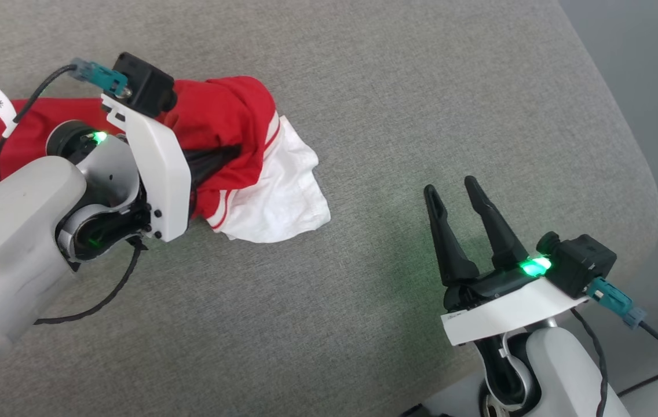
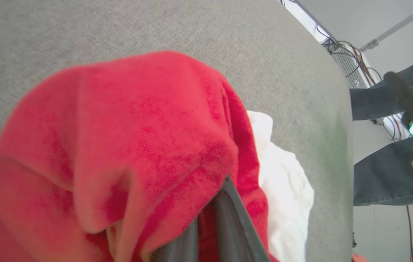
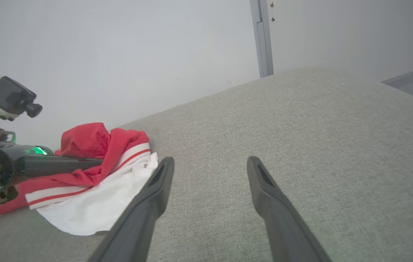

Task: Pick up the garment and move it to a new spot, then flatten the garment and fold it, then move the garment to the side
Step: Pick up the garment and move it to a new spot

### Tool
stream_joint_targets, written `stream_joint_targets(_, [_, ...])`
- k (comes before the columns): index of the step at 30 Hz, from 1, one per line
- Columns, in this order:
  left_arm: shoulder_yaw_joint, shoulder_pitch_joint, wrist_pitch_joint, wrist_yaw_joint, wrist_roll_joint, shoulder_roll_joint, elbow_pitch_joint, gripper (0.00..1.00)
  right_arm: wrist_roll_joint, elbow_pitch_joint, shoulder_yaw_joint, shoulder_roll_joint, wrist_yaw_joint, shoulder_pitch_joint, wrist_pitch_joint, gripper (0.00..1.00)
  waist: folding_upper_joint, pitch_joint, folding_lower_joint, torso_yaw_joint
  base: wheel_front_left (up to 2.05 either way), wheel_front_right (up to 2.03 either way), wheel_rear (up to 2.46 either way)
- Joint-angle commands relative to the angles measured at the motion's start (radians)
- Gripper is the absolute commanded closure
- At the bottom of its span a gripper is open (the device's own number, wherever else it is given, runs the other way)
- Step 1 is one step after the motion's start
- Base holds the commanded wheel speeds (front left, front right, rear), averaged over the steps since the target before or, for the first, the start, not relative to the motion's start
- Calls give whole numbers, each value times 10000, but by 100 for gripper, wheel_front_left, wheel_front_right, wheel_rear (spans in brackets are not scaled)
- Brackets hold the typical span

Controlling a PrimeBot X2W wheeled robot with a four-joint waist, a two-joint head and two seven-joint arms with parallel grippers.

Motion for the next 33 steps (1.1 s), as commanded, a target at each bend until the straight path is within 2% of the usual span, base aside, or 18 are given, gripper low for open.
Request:
stream_joint_targets(1, [-285, -94, 119, 20, 174, 45, 187, 100, 105, -91, 51, 5, -7, 16, -22, 0, 0, 88, 0, -92, 0, 0, 0])
stream_joint_targets(8, [-1106, -137, 665, 33, 883, 175, 871, 100, 238, -215, 223, 7, -7, -86, -20, 0, 0, 267, 0, -281, 0, 0, 0])
stream_joint_targets(12, [-1195, -194, 412, 36, 1142, 219, 846, 100, 114, -213, 173, 5, -7, -120, -22, 0, 0, 232, 0, -243, 0, 0, 0])
stream_joint_targets(13, [-1188, -315, 173, 36, 1318, 204, 724, 95, 33, -190, 149, 7, -7, -126, -22, 0, 0, 197, 0, -201, 0, 0, 0])
stream_joint_targets(14, [-1172, -432, -78, 33, 1434, 194, 646, 67, -52, -162, 123, 8, -7, -130, -20, 0, 0, 141, 0, -142, 0, 0, 0])
stream_joint_targets(15, [-1163, -518, -289, 32, 1540, 166, 527, 53, -180, -120, 81, 5, -7, -136, -22, 0, 0, 71, 0, -63, 0, 0, 0])
stream_joint_targets(17, [-1147, -644, -642, 24, 1595, 131, 280, 15, -450, -22, -17, 7, -7, -158, -22, 0, 0, -104, 0, 143, 0, 0, 0])
stream_joint_targets(18, [-1149, -717, -868, 23, 1616, 127, 177, 0, -604, 40, -85, 4, -7, -170, -22, 0, 0, -202, 0, 275, 0, 0, 0])
stream_joint_targets(26, [-1170, -236, -3005, 21, 1115, -49, -125, 0, -2062, 732, -612, 5, -5, -300, -22, 0, 0, -1168, 0, 1514, 0, 0, 0])
stream_joint_targets(33, [-1049, 977, -5211, 21, 247, -344, 661, 0, -3110, 1265, -1427, 2, -7, -126, -22, 0, 0, -2065, 0, 2672, 0, 0, 0])
